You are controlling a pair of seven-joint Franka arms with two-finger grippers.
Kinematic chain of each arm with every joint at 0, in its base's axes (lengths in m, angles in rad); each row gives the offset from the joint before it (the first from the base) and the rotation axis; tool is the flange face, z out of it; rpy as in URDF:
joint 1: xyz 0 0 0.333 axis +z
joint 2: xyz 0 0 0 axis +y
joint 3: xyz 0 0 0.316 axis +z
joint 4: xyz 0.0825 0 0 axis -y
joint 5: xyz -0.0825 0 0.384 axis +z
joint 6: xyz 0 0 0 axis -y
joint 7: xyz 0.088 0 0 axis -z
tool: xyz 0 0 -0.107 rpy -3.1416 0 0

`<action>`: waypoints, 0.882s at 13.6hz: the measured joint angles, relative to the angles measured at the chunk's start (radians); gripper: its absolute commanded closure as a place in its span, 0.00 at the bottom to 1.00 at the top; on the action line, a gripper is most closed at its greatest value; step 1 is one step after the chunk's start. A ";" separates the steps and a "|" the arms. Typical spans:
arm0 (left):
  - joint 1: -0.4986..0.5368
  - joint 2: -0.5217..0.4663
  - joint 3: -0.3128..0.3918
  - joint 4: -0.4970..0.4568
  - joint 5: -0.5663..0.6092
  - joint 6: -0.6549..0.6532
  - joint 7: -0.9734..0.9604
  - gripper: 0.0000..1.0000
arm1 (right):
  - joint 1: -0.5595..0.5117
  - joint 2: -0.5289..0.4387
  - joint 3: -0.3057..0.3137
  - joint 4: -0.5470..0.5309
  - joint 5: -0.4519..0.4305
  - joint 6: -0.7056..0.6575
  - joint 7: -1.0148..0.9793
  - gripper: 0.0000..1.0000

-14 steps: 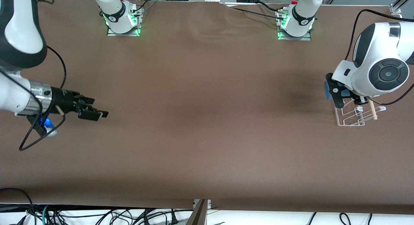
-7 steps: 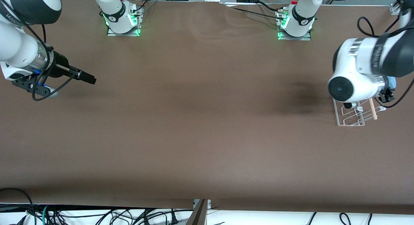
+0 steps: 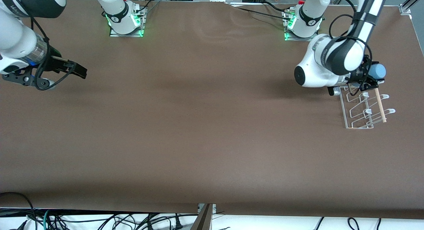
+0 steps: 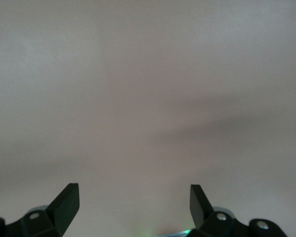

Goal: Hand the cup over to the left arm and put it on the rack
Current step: 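Move the cup with the left gripper over the wire rack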

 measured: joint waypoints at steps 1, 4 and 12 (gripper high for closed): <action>0.000 -0.012 -0.002 -0.040 0.007 0.003 -0.052 0.88 | 0.004 -0.005 -0.027 -0.001 -0.001 0.001 -0.041 0.01; 0.002 -0.020 -0.002 -0.121 0.031 0.014 -0.214 0.88 | 0.005 -0.012 -0.059 -0.001 -0.001 0.006 -0.093 0.01; 0.087 -0.014 0.000 -0.222 0.124 0.106 -0.426 0.88 | 0.011 -0.011 -0.084 -0.001 -0.001 0.012 -0.136 0.01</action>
